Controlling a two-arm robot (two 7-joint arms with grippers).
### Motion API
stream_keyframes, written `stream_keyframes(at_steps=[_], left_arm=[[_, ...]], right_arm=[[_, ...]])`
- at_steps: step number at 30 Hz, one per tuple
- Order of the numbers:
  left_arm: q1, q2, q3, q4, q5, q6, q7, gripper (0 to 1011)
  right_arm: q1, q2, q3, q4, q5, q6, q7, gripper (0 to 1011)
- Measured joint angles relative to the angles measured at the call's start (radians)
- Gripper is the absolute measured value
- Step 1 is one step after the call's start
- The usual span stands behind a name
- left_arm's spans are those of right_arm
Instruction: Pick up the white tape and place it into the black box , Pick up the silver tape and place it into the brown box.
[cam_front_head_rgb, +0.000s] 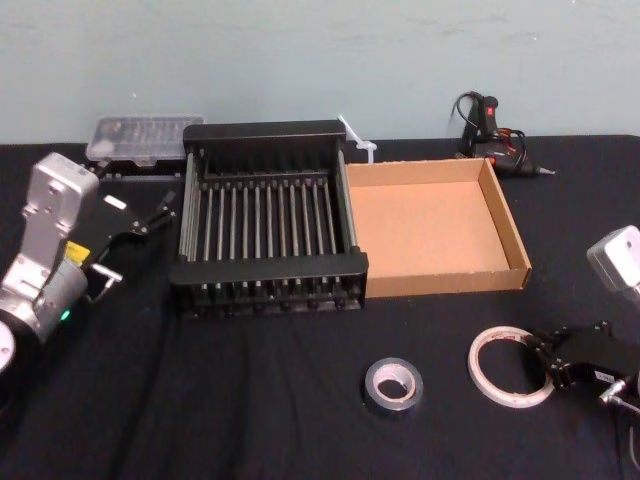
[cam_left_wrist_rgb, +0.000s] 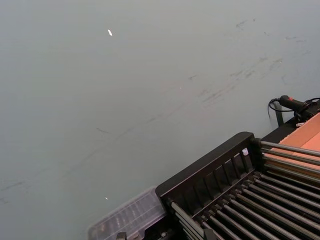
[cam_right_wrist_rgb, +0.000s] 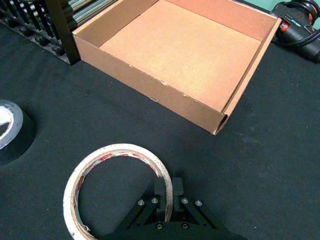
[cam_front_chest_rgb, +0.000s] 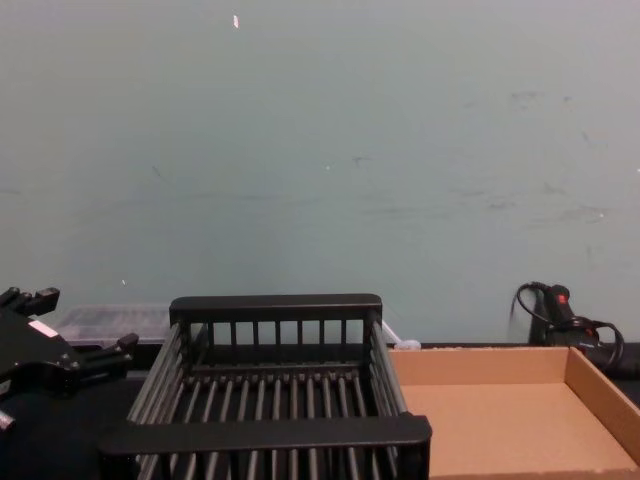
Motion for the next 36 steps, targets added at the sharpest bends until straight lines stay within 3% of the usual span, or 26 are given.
stream_keyframes(at_steps=[21,36], left_arm=[[0.000,0.000,0.000,0.000,0.000,0.000,0.000,1001],[0.000,0.000,0.000,0.000,0.000,0.000,0.000,1001]], right_arm=[[0.004,-0.003,0.052,-0.053,0.064,-0.026,0.004,93],[0.107,-0.046,0.016,-0.016,0.057,-0.021,-0.032,93]])
